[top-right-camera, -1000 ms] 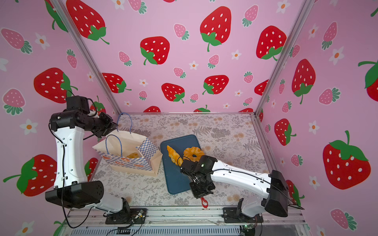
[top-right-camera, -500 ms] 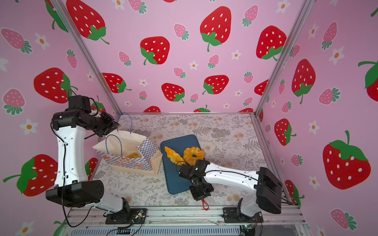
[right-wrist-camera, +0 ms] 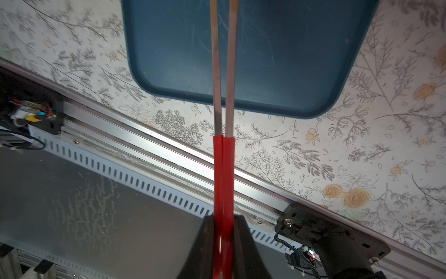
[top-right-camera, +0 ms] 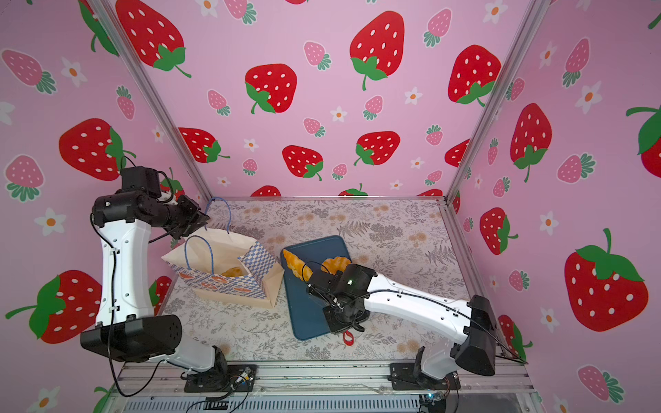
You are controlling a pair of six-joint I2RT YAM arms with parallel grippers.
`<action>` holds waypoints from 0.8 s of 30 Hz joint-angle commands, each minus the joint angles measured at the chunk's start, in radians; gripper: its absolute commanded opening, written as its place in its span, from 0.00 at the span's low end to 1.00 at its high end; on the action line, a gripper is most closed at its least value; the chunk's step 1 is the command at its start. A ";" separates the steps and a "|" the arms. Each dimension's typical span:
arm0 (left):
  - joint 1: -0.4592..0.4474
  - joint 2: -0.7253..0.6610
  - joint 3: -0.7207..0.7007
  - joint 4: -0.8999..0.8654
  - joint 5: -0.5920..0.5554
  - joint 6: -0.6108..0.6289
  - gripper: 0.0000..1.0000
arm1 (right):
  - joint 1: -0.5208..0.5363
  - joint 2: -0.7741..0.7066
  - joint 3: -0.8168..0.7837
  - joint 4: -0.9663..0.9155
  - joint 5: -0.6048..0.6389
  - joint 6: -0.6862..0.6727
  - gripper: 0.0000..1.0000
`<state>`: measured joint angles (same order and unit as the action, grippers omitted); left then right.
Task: Pack bread into a paper bag
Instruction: Pick up the fake bread from the plate.
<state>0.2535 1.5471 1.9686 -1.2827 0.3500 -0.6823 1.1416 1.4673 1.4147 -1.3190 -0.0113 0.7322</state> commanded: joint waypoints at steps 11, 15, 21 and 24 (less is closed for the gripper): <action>-0.039 0.030 0.050 0.003 -0.022 -0.019 0.21 | -0.046 -0.055 0.194 -0.214 0.132 -0.031 0.00; -0.057 0.038 0.059 0.002 -0.031 -0.025 0.20 | -0.054 -0.049 0.271 -0.264 0.155 -0.049 0.00; -0.075 0.035 0.056 0.002 -0.046 -0.031 0.20 | -0.062 -0.041 0.383 -0.330 0.184 -0.065 0.00; -0.083 0.031 0.051 0.001 -0.057 -0.035 0.20 | -0.065 -0.025 0.464 -0.370 0.199 -0.079 0.00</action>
<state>0.1799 1.5875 1.9865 -1.2816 0.3138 -0.7090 1.0824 1.4445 1.8042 -1.5986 0.1375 0.6765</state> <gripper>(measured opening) 0.203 0.148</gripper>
